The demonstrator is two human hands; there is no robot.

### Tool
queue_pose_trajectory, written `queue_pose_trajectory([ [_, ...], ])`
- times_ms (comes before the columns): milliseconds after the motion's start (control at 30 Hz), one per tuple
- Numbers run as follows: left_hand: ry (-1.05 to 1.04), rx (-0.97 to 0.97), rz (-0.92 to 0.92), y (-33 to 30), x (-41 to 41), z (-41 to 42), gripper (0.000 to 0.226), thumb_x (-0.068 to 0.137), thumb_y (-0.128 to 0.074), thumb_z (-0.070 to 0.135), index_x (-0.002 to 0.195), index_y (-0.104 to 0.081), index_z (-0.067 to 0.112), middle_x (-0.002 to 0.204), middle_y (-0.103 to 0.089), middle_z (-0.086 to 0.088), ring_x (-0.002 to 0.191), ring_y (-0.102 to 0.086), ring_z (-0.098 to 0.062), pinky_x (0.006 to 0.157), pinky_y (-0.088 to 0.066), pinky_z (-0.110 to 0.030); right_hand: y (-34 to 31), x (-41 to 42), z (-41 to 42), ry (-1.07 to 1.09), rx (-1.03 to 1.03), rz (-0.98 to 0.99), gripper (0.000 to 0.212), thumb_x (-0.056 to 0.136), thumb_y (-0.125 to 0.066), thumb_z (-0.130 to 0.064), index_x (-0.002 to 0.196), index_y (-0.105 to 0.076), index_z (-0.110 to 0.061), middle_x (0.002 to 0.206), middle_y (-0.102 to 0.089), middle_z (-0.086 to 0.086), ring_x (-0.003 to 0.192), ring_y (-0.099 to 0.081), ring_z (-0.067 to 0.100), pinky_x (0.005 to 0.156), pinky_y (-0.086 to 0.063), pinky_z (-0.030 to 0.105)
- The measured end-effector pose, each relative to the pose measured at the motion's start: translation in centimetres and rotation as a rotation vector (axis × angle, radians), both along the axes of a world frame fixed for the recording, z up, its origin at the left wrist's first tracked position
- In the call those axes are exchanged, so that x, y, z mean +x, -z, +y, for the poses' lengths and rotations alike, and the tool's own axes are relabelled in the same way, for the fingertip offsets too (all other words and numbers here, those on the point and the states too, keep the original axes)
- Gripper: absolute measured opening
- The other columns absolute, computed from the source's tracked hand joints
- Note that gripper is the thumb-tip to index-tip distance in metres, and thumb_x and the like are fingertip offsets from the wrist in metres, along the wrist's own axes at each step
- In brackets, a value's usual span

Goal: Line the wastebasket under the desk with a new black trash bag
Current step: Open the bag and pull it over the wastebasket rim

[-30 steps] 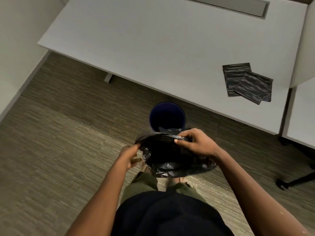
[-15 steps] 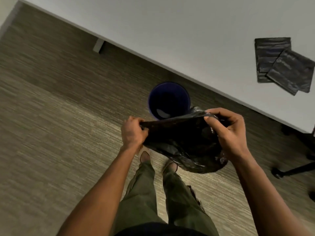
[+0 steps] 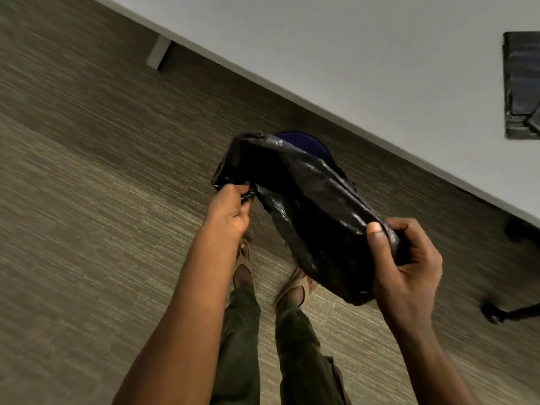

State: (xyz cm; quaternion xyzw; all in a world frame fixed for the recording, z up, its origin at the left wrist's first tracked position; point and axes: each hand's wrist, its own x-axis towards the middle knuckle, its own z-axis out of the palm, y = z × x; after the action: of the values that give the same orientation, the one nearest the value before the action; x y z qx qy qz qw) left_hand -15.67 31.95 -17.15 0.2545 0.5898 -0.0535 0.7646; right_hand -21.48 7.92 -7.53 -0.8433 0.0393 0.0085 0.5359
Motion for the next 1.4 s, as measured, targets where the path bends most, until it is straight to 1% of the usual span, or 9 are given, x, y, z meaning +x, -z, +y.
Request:
queue_pose_trajectory([
  [100,-0.064,-0.007,-0.027,1.7,0.8,0.4,0.018,0.097,-0.054,-0.012,0.096,-0.064,0.003,0.11,-0.07,-0.009,0.122,-0.064,-0.019,0.098,-0.052,-0.025,3.5,1.2,0.6,0.23,0.064,0.084,0.02,0.106,-0.052,-0.031,0.088,-0.058,-0.025,0.08,-0.055,-0.009,0.072,-0.052,0.008,0.059,-0.046,0.031],
  [233,-0.096,0.006,-0.117,4.0,1.0,1.9,0.019,0.094,-0.058,-0.01,0.098,-0.067,0.006,0.103,-0.073,-0.008,0.109,-0.07,-0.016,0.081,-0.058,-0.02,6.6,3.4,0.9,0.428,0.176,0.063,0.018,0.105,-0.051,-0.036,0.089,-0.058,-0.041,0.08,-0.061,-0.02,0.073,-0.055,-0.002,0.062,-0.051,0.018],
  [467,0.528,0.498,0.058,7.3,-0.2,2.6,0.045,0.089,-0.066,-0.008,0.109,-0.069,0.033,0.112,-0.074,0.003,0.111,-0.07,-0.02,0.096,-0.059,-0.04,13.4,5.0,1.1,0.453,0.263,0.408,0.027,0.103,-0.059,-0.029,0.077,-0.064,-0.027,0.073,-0.063,-0.013,0.068,-0.059,0.001,0.06,-0.049,0.021],
  [667,0.375,0.194,0.147,10.6,2.1,2.1,0.045,0.097,-0.048,-0.008,0.139,-0.059,0.005,0.133,-0.067,-0.022,0.102,-0.068,-0.031,0.087,-0.059,-0.045,16.5,7.5,2.6,0.661,0.448,0.685,0.016,0.097,-0.071,-0.025,0.082,-0.067,-0.02,0.09,-0.079,0.001,0.087,-0.076,0.019,0.065,-0.058,0.029],
  [767,0.346,0.182,0.108,10.6,4.0,1.2,0.037,0.093,-0.056,0.007,0.129,-0.067,0.004,0.123,-0.073,-0.02,0.101,-0.072,-0.032,0.073,-0.061,-0.039,16.4,9.2,3.1,0.609,0.533,0.612,0.01,0.095,-0.073,-0.03,0.095,-0.076,-0.021,0.09,-0.083,-0.003,0.09,-0.08,0.017,0.066,-0.063,0.025],
  [933,0.5,0.527,0.117,11.0,5.9,1.6,0.049,0.063,-0.061,0.038,0.102,-0.072,0.01,0.088,-0.072,-0.004,0.085,-0.068,-0.027,0.068,-0.051,-0.038,16.7,11.5,2.7,0.658,0.399,0.411,0.038,0.102,-0.062,-0.025,0.071,-0.076,-0.042,0.065,-0.072,-0.025,0.068,-0.07,-0.009,0.064,-0.055,0.016],
  [1100,0.858,0.881,0.294,14.5,4.5,2.7,0.06,0.09,-0.051,0.06,0.114,-0.069,0.008,0.111,-0.072,-0.014,0.104,-0.067,-0.036,0.077,-0.048,-0.038,20.0,11.1,2.4,0.738,0.376,0.439,0.013,0.101,-0.065,-0.034,0.089,-0.062,-0.038,0.101,-0.066,-0.019,0.107,-0.066,0.009,0.103,-0.054,0.031],
  [1233,0.914,0.92,0.247,16.1,4.6,1.8,0.053,0.092,-0.049,0.056,0.114,-0.069,0.013,0.102,-0.065,-0.007,0.094,-0.063,-0.028,0.071,-0.042,-0.031,21.5,11.5,2.5,0.7,0.362,0.355,0.015,0.097,-0.068,-0.033,0.084,-0.072,-0.041,0.09,-0.075,-0.028,0.091,-0.069,-0.01,0.088,-0.055,0.014],
  [1400,0.781,0.993,0.176,17.4,5.7,1.2,0.087,0.08,-0.065,0.033,0.155,-0.031,0.008,0.142,-0.058,-0.017,0.126,-0.061,-0.036,0.106,-0.049,-0.043,26.0,12.5,2.0,0.685,0.165,0.257,0.028,0.102,-0.064,-0.016,0.12,-0.071,0.005,0.115,-0.071,0.004,0.099,-0.066,0.008,0.082,-0.048,0.004],
])
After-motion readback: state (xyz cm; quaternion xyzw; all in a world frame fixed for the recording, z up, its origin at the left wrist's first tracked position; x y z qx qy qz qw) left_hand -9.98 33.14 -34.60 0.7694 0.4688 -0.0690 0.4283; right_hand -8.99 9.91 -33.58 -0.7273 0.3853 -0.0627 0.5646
